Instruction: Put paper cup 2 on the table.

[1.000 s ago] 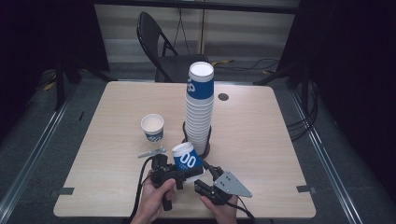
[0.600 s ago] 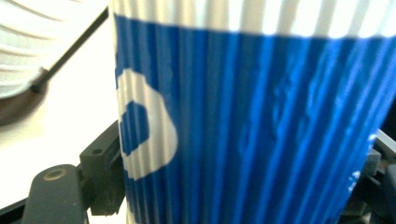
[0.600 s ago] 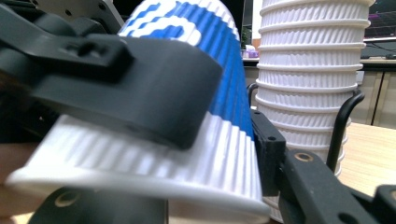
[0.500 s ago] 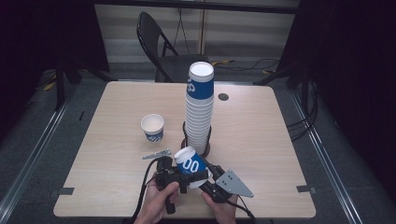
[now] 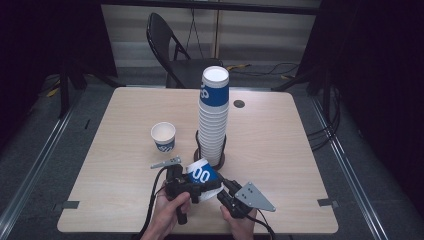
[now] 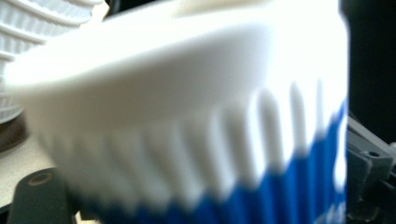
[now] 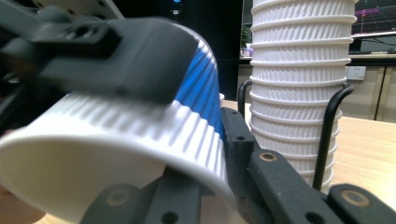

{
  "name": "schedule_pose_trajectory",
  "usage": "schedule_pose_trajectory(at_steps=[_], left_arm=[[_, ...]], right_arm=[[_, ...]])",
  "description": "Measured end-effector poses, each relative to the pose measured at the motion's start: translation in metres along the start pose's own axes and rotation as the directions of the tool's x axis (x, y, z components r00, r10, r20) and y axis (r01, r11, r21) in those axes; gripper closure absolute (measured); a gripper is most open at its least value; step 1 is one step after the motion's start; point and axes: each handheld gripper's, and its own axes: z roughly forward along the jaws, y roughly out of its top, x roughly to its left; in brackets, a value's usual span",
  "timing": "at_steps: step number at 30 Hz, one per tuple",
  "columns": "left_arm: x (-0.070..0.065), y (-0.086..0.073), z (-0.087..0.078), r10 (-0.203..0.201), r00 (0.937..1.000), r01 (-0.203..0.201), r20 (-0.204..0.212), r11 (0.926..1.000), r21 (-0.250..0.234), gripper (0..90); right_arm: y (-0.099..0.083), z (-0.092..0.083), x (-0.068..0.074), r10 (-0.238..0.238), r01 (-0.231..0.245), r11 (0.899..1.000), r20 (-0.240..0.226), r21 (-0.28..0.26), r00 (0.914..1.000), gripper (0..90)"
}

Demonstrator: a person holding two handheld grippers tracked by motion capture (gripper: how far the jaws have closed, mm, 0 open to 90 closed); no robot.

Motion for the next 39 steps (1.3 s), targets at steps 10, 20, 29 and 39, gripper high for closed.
schedule_pose_trajectory(at_steps=[10,20,29,39], left_arm=[[0.005,0.015,-0.011,0.052,0.998,-0.054,-0.036,0.9964,-0.065,12.4],[0.01,0.02,-0.018,0.157,0.98,-0.169,-0.122,0.9807,-0.098,14.5],[0.011,0.021,-0.024,0.282,0.9375,-0.303,-0.204,0.9497,-0.079,15.6],[0.007,0.014,-0.024,0.438,0.8729,-0.445,-0.215,0.8953,0.016,16.1]], right_arm=[[0.001,-0.007,0.001,0.004,-0.003,1.0,-0.005,0.023,1.0,85.6],[-0.001,-0.012,-0.001,0.029,-0.028,0.994,-0.01,0.103,0.9995,85.7],[-0.002,-0.018,-0.015,0.05,-0.055,0.973,0.026,0.223,0.9984,85.7],[0.002,-0.021,-0.028,0.081,-0.09,0.947,0.044,0.307,0.9958,85.7]])
